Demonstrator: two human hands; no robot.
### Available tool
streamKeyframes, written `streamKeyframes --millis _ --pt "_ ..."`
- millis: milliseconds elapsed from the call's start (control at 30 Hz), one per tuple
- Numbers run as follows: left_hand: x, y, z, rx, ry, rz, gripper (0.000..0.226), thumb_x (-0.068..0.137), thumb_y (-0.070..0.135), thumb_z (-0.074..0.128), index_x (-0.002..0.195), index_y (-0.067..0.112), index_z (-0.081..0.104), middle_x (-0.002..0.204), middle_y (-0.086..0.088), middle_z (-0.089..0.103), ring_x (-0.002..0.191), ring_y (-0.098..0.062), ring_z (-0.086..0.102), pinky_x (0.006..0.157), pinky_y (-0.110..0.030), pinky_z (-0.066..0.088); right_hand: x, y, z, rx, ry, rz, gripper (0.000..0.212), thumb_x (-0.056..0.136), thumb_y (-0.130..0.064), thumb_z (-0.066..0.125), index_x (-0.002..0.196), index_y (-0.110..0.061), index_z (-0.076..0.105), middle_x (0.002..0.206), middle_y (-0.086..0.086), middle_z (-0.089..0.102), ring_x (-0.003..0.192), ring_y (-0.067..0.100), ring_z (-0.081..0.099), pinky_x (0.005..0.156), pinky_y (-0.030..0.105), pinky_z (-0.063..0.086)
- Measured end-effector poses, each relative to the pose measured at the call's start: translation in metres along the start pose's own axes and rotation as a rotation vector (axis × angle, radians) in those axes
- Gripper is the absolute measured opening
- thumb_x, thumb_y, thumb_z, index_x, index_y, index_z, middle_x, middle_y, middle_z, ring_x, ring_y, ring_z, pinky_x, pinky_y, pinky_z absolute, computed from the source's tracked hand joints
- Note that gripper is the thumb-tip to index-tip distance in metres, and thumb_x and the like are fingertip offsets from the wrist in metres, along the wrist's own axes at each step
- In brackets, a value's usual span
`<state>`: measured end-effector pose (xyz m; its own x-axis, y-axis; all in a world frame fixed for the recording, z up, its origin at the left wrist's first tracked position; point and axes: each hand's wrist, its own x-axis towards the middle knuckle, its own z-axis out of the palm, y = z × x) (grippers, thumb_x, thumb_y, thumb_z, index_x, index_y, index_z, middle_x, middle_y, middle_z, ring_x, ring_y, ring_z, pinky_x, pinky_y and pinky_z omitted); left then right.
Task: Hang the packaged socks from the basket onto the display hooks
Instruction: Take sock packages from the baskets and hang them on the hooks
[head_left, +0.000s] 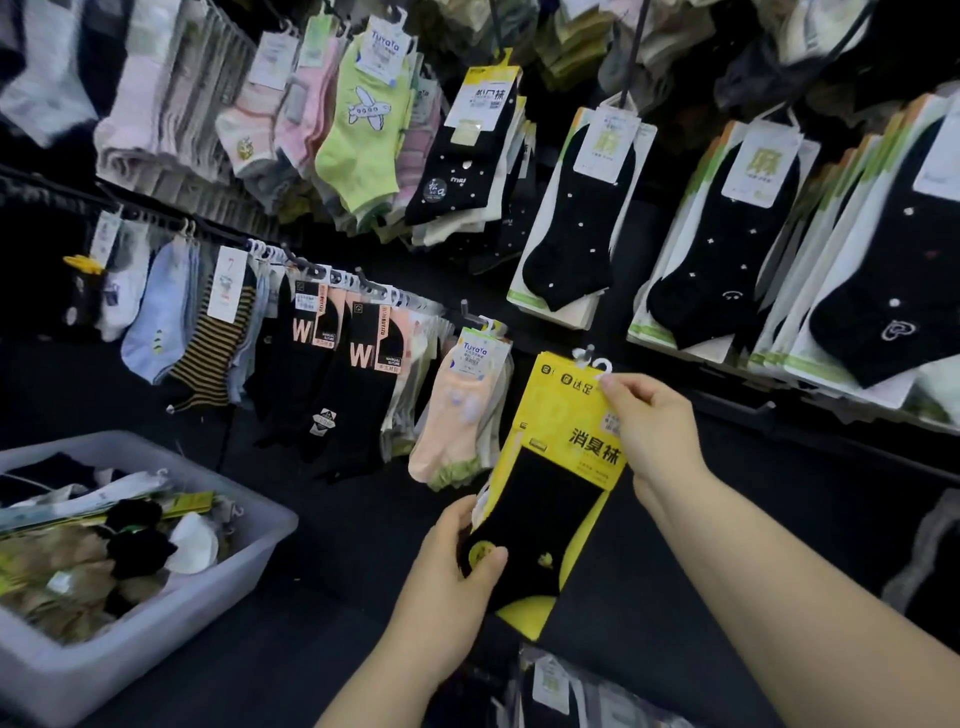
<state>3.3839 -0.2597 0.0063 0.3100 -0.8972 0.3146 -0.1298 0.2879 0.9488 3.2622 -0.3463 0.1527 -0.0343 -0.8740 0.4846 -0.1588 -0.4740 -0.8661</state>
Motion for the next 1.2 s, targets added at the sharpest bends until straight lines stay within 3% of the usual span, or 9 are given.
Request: streamKeyframes --millis 167,267,400,500,633,733,800,1067,1200 --pt "0.004 -0.006 -0.008 0.024 0.013 -0.027 0.049 0.094 0.025 0.057 0.136 0.038 0.037 0.121 0.023 0.045 0.119 0.0 0.038 0.095 -0.021 0.032 0.026 0.002 0.015 -0.034 0.043 -0.004 0.018 0.092 -0.021 0.061 0.076 -0.026 0.069 0.091 0.007 0.07 0.085 0.024 0.063 0.087 0.045 0.055" --pt "0.006 -0.007 -0.012 0.013 0.014 -0.036 0.042 0.095 0.023 0.055 0.132 0.037 0.042 0.118 0.022 0.051 0.12 -0.003 0.043 0.095 -0.022 0.034 0.036 0.009 0.021 -0.081 0.061 0.016 0.016 0.09 -0.021 0.064 0.076 -0.026 0.069 0.093 0.011 0.071 0.074 0.016 0.061 0.078 0.038 0.055" --pt "0.006 -0.004 -0.011 -0.035 0.005 -0.046 0.034 0.095 0.017 0.054 0.124 0.033 0.051 0.115 0.017 0.058 0.108 0.004 0.053 0.085 -0.014 0.041 0.049 0.016 0.025 -0.168 0.124 0.0 0.007 0.085 -0.025 0.07 0.08 -0.02 0.071 0.079 0.0 0.068 0.073 0.016 0.062 0.081 0.042 0.056" --pt "0.005 -0.002 -0.007 -0.039 -0.017 -0.039 0.029 0.095 0.017 0.053 0.12 0.032 0.055 0.114 0.014 0.063 0.105 0.005 0.056 0.09 -0.017 0.043 0.051 0.018 0.023 -0.209 0.182 0.022 0.023 0.081 -0.029 0.074 0.097 -0.015 0.064 0.099 -0.001 0.064 0.087 0.018 0.062 0.085 0.043 0.054" --pt "0.0 0.003 0.002 -0.039 -0.07 -0.033 0.027 0.096 0.017 0.052 0.12 0.029 0.058 0.111 0.014 0.065 0.101 0.007 0.057 0.075 -0.005 0.044 0.029 0.029 0.009 -0.268 0.169 0.07 0.053 0.08 -0.018 0.075 0.122 -0.017 0.044 0.127 0.008 0.046 0.102 0.023 0.055 0.086 0.039 0.05" --pt "-0.014 0.015 0.011 -0.04 -0.123 -0.051 0.024 0.095 0.014 0.053 0.116 0.023 0.06 0.112 0.003 0.067 0.103 -0.002 0.06 0.082 -0.008 0.046 -0.006 0.037 -0.01 -0.321 0.031 0.109 0.062 0.08 -0.012 0.074 0.13 -0.014 0.037 0.119 0.008 0.049 0.092 0.017 0.051 0.075 0.028 0.042" --pt "-0.026 0.021 0.016 -0.03 -0.116 -0.095 0.022 0.094 0.011 0.054 0.112 0.021 0.062 0.11 -0.003 0.069 0.104 -0.012 0.062 0.09 -0.02 0.048 -0.034 0.04 -0.022 -0.356 -0.101 0.163 0.059 0.081 -0.013 0.074 0.129 -0.012 0.039 0.097 0.001 0.053 0.079 0.011 0.051 0.063 0.022 0.039" --pt "-0.107 0.008 0.024 0.244 -0.19 -0.189 0.012 0.092 0.016 0.057 0.101 0.022 0.062 0.093 0.002 0.069 0.068 0.001 0.059 0.053 -0.007 0.041 -0.148 0.063 -0.084 -0.406 -0.606 0.276 0.028 0.081 -0.014 0.074 0.101 -0.02 0.055 0.09 -0.001 0.054 0.075 0.01 0.053 0.066 0.022 0.046" --pt "-0.175 -0.018 0.019 0.353 -0.327 -0.301 0.008 0.091 0.014 0.059 0.093 0.021 0.062 0.091 -0.002 0.069 0.074 -0.006 0.061 0.058 -0.007 0.042 -0.212 0.097 -0.115 -0.391 -0.793 0.35 0.025 0.082 -0.009 0.072 0.1 -0.018 0.056 0.086 -0.006 0.054 0.065 -0.001 0.051 0.061 0.007 0.042"
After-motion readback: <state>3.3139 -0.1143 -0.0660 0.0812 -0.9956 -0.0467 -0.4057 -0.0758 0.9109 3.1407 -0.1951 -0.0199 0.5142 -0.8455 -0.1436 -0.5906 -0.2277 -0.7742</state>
